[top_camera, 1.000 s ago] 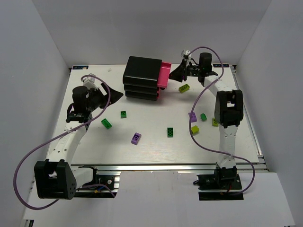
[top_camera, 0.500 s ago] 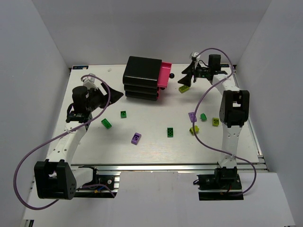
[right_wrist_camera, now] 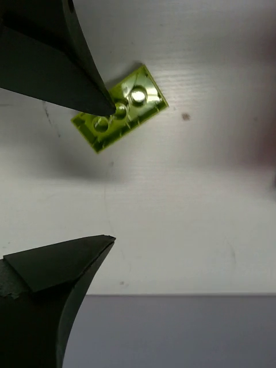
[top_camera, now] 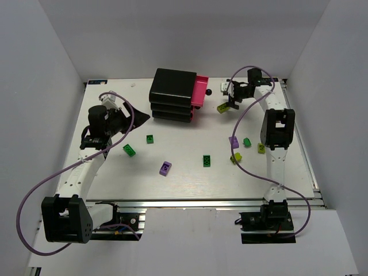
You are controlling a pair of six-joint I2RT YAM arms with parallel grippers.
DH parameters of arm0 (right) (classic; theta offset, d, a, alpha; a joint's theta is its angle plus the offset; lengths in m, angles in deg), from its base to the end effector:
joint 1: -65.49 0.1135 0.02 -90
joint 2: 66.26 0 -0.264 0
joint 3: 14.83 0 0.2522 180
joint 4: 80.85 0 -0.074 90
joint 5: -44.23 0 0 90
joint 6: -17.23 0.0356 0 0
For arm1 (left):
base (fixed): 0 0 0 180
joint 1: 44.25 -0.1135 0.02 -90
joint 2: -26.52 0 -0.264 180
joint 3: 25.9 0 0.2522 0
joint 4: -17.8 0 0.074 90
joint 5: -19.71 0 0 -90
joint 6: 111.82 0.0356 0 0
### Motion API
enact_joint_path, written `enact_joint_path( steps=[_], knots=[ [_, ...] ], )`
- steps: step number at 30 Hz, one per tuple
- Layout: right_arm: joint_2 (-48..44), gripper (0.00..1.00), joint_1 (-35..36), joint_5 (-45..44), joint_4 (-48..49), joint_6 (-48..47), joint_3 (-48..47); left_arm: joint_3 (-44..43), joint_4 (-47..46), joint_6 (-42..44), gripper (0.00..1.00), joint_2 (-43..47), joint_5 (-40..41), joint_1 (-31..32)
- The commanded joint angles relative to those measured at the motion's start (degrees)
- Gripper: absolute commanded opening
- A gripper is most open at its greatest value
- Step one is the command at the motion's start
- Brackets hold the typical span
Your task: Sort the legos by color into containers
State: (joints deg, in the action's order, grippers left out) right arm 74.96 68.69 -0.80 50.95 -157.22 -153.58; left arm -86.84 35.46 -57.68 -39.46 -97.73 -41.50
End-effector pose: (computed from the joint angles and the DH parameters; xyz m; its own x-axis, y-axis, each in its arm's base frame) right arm 0.5384 0.0553 0.1913 0.4097 -0.6824 -0.6054 -0.8158 0.0229 -0.5779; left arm 0.2601 -0.0289 0.2917 -0.5861 -0.4923 -0.6435 0.1528 0.7128 -0.6846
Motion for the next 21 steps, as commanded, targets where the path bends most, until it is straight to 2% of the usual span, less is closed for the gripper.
enact_joint_path(
  steps=[1,8,13,21],
  knots=[
    [1.24,0.89,0.75,-3.66,-5.55,-11.52,-1.58,0.86,0.84,0.44,0.93,2.17,0.02,0.16],
    [1.86,0.89,1.81,-4.89,-7.58,-14.34,-0.26,0.86,1.72,0.44,0.93,2.43,0.46,0.16],
    [2.38,0.88,1.98,-4.63,-13.62,-17.24,-0.78,0.95,2.07,0.52,0.93,2.17,0.11,0.16],
    [-0.25,0.73,1.81,-4.28,-19.62,-17.34,3.17,2.00,0.76,0.00,0.93,2.25,0.02,0.16]
  ],
)
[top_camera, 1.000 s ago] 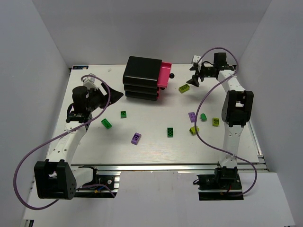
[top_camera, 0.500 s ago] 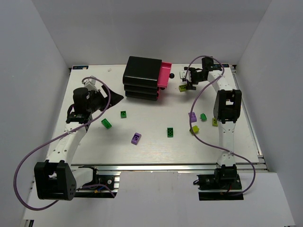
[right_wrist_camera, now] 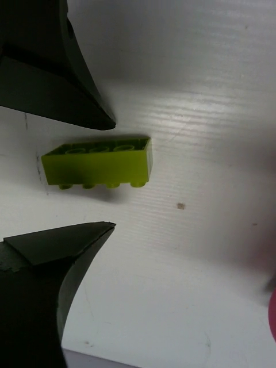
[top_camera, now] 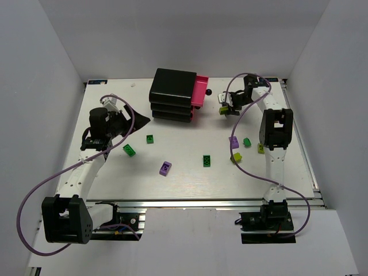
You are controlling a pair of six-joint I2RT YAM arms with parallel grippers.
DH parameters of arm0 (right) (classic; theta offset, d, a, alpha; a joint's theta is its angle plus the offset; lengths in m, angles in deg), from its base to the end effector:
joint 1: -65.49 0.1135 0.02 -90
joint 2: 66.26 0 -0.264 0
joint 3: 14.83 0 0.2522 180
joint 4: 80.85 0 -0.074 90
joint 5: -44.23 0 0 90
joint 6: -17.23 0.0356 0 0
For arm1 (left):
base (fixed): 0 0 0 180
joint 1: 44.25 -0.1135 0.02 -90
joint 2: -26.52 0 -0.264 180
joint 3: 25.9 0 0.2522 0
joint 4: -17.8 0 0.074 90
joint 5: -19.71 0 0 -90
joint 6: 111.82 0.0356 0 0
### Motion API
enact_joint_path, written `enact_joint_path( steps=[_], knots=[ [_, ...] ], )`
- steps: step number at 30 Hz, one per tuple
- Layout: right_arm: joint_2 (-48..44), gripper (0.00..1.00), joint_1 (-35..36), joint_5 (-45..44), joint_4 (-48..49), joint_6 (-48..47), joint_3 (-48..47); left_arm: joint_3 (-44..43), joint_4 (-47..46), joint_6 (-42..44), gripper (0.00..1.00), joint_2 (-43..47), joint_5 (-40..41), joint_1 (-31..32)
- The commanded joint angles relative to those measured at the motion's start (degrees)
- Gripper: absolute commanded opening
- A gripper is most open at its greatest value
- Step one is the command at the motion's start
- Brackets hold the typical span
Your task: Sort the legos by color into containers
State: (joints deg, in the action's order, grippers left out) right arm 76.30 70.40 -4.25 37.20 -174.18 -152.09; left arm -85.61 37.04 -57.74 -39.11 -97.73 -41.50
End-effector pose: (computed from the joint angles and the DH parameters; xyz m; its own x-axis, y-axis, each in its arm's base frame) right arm 0.5157 0.0680 0.1579 0.4949 -0.6941 -0.5227 -0.8375 -0.2206 -0.5000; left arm 0.2564 -0.0287 0.2831 -0.6133 -0.4918 -0.6181 0.1227 0.7137 -0.6897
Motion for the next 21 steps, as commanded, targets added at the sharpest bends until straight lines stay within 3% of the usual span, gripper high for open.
enact_joint_path(
  steps=[1,6,15,19,21],
  knots=[
    [-2.63,0.71,0.02,-0.56,-5.87,0.58,3.17,0.95,-1.25,-0.02,0.93,1.90,-0.07,0.16],
    [-5.62,0.59,-0.07,0.84,-4.73,6.29,7.75,1.75,-2.40,-0.46,0.93,1.64,-0.42,0.16],
    [-8.70,0.22,-0.16,1.55,-2.71,14.38,9.86,1.57,-3.02,-0.38,0.93,1.64,-0.95,0.16],
    [-14.57,0.08,-0.60,5.14,4.72,27.45,9.86,2.01,-2.93,-0.64,0.93,2.78,-0.60,0.16],
    [-19.31,0.05,-0.07,6.64,10.62,43.69,10.30,2.62,-3.45,-0.99,0.93,3.57,-0.68,0.16]
  ],
)
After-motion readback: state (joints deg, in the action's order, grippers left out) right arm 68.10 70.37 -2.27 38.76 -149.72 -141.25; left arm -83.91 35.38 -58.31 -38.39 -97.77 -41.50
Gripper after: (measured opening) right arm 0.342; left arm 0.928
